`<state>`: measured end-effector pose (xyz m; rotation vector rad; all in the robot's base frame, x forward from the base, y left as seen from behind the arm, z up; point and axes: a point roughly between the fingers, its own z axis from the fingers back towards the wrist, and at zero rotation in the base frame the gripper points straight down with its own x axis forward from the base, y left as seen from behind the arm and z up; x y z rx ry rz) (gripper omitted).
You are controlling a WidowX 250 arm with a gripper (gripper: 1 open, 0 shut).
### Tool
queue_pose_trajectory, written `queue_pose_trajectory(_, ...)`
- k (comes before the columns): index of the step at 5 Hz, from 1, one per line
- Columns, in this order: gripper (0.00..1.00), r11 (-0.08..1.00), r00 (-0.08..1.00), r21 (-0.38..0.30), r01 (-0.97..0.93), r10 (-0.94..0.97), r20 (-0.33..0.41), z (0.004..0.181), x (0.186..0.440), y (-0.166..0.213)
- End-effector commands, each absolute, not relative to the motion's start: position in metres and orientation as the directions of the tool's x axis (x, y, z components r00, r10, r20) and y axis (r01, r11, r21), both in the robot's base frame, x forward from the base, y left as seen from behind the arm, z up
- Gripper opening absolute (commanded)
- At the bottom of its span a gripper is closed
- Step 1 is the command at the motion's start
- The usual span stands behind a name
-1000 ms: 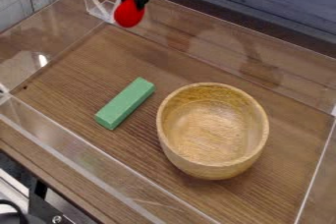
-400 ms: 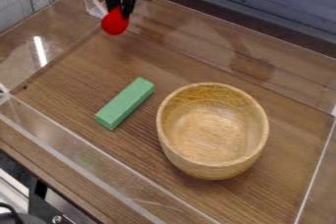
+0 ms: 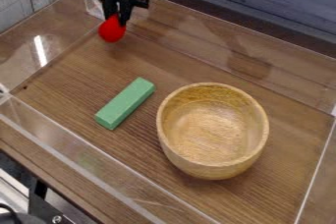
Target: Move the red object to the left side of the table
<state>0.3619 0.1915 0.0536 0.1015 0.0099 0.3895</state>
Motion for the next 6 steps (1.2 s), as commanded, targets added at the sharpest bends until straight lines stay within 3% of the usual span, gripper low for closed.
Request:
queue_pose_trajectory(1,1.0,0.91,0.917,0.113,-0.399,0.393,0.07,0.074,0.367,0.202)
queue_pose_trajectory(5,1.0,0.895,0.899,0.089,-0.438,0.436,0.042,0.073,0.359,0.204)
queue_pose_trajectory(6,1.0,0.901,0.904,0.073,-0.428,0.425,0.048,0.081,0.357,0.197)
